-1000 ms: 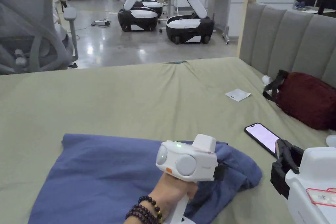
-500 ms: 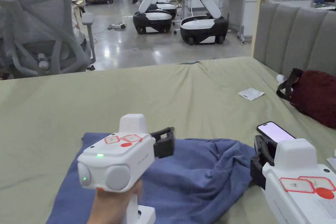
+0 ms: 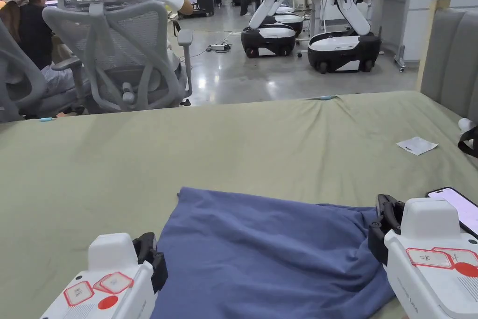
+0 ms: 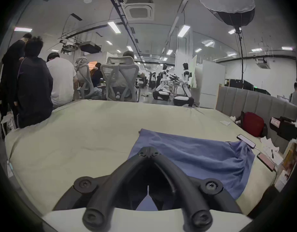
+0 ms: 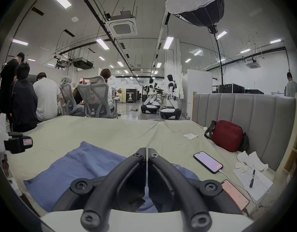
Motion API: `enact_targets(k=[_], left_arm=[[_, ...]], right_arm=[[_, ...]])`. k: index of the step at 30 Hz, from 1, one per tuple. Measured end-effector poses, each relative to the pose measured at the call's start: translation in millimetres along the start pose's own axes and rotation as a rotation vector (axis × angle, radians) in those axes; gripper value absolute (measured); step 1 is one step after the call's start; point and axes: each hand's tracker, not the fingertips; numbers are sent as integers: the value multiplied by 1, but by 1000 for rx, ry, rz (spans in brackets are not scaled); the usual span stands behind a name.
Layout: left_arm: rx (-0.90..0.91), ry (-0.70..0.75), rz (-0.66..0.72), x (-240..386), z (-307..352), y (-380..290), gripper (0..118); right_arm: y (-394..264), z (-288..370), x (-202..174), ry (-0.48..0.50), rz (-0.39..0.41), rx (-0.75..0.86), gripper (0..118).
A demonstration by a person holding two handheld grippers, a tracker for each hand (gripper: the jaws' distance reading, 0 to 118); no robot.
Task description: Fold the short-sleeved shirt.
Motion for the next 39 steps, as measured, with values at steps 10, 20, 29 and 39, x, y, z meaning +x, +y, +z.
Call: enact_targets(k=[10, 20, 29, 39], left_arm=[[-215, -88, -189, 5, -193, 58, 115], [-468, -111, -340, -1, -364, 34, 95], [-499, -248, -149, -6, -362, 21, 6], [-431, -263, -132, 2, -314, 59, 6]], right_arm=[[1, -28, -6, 1, 37, -5, 3], [-17, -69, 3, -5, 26, -57, 3], [-28, -83, 21, -53, -2, -135, 3], [-44, -90, 72, -142, -142, -426, 115]])
